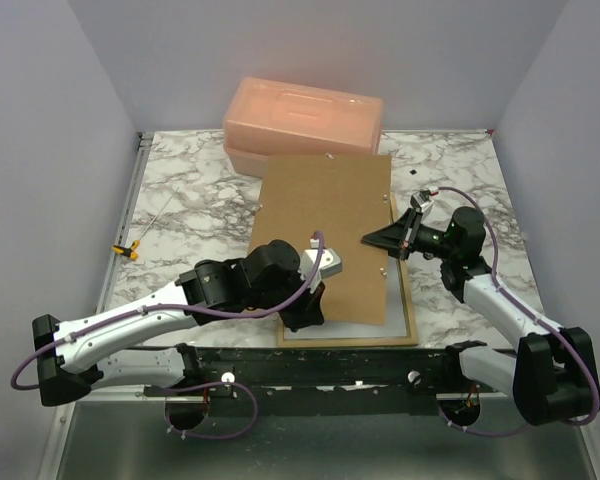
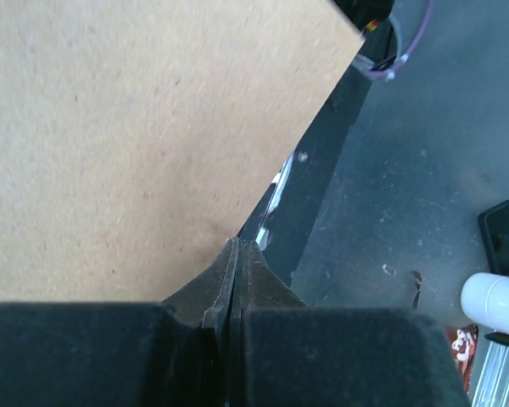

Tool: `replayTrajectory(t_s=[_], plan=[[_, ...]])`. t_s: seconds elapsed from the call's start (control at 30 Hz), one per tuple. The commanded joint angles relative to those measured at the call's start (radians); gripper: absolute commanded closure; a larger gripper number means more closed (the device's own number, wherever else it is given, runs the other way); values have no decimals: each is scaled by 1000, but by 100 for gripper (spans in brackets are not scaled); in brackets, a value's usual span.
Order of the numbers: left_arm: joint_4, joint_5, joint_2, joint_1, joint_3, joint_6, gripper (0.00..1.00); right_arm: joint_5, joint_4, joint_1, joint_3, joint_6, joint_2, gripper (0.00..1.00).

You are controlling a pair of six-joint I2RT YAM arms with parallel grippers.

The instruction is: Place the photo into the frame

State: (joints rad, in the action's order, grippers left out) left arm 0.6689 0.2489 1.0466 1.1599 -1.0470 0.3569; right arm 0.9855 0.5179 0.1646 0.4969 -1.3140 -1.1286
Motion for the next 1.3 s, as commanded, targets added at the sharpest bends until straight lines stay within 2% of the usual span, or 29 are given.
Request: replayTrajectory(t_s=[0.0,0.13,0.27,0.37,0.5,0.63,0.9,1.1,1.27], plan=[[-142,61,-9,9,-46,19,100,26,6,7,35,38,35,100],[-229,75,-28,9,-68,45,100,34,-46,8,34,96,45,99],[-244,-64,-39,4,-115,83,99,46,-91,7,32,143,54,100],[-210,-193,-50,-28,-145,131,93,57,-125,7,34,185,62,100],[-141,-301,-88,-140,-138,217,83,70,-197,7,42,246,66,100],[-84,-270,-153,-307,-74,298,72,96,-202,2,30,246,69,100],[105,-297,-169,-538,46,305,72,150,-238,-38,36,265,76,100],[98,-257,-152,-661,165,258,74,193,-293,-88,40,301,79,100],[27,-189,-111,-728,253,237,75,238,-323,-147,43,313,91,100]])
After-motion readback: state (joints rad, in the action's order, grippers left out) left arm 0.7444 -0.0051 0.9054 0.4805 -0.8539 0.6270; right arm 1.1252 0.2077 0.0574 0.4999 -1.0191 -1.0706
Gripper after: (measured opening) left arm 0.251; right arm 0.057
